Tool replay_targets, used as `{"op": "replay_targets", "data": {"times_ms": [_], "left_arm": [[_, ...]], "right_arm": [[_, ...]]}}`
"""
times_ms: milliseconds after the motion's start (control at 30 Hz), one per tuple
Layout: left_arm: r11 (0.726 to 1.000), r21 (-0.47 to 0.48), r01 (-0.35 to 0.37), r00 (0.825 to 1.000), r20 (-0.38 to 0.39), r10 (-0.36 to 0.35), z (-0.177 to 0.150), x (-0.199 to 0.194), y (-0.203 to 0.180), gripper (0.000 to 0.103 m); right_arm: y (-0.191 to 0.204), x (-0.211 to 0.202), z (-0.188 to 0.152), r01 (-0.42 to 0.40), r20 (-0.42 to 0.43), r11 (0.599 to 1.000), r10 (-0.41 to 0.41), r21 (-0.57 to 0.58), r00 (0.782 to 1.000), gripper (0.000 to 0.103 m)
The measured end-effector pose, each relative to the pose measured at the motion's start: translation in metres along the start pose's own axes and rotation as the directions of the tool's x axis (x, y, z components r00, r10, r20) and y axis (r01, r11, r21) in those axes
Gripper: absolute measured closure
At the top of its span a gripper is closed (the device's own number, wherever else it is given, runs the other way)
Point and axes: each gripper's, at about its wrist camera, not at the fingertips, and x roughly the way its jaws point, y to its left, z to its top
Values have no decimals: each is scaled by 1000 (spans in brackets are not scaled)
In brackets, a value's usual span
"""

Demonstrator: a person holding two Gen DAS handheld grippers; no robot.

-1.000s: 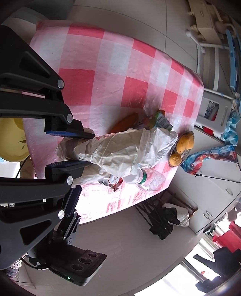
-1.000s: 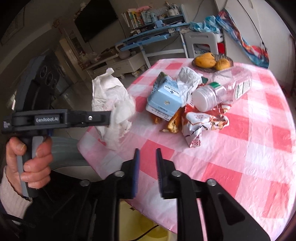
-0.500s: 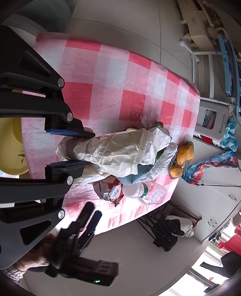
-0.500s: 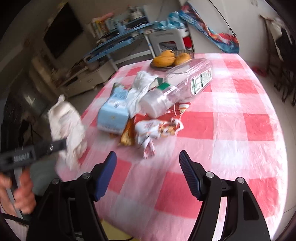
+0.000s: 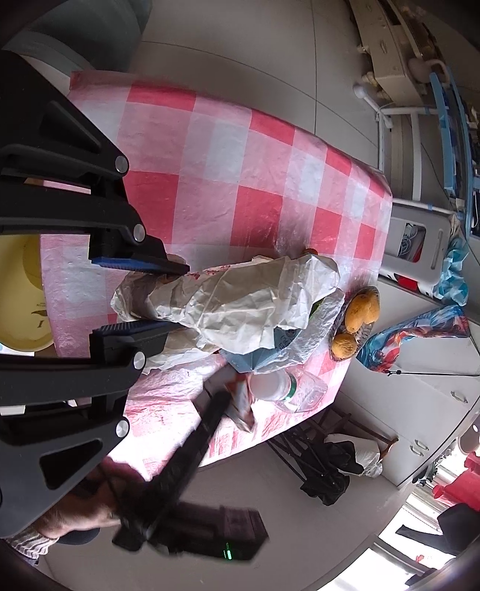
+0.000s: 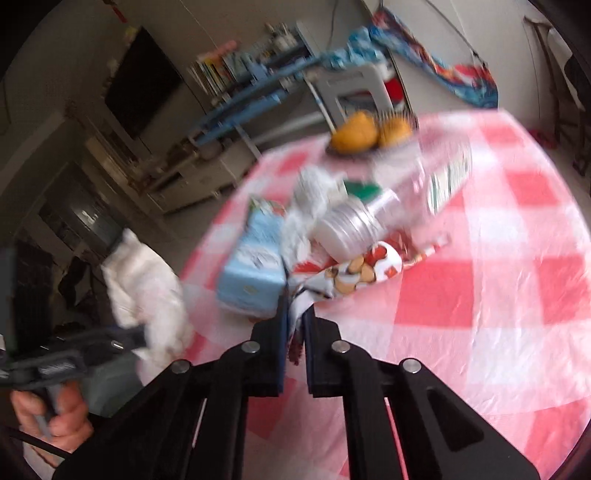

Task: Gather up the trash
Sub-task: 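Carry the wrapper with the right gripper and drop it into the bucket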

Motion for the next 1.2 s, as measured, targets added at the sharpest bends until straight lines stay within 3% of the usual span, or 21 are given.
{"op": "replay_targets", "data": {"times_ms": [300,433,600,733,900,1033,1100,1167,1200], "left_arm": [[1000,8,-11,1000,0,11,-4,-2,0,82],[999,36,-28,1000,12,28,-10,-10,-4,82],[999,30,-45,999,30,44,-22,-24,1,82],[998,17,-65,998,27,64,-42,-33,6,82],[997,21,-77,997,14,76,-69,-42,5,82],[996,40,-81,997,3,81,-92,-48,1,82],[995,50,-84,996,-5,84,-102,-51,-1,82],[995,59,-85,996,-11,86,-110,-52,-4,82],[994,65,-84,996,-16,85,-114,-52,-6,82]], "right_arm": [[14,-69,-12,-107,94,994,103,36,990,95],[25,-82,-22,-174,76,984,171,32,982,95],[48,-93,-56,-247,-40,969,246,-16,968,95],[71,-93,-90,-306,-176,951,294,-46,940,95],[90,-69,-128,-313,-327,946,271,-81,905,95],[85,-40,-147,-265,-417,961,212,-72,884,95],[78,-27,-154,-210,-446,975,158,-71,881,88],[65,-19,-157,-142,-439,989,109,-42,892,63],[58,-18,-155,-108,-424,994,90,-17,901,58]]}}
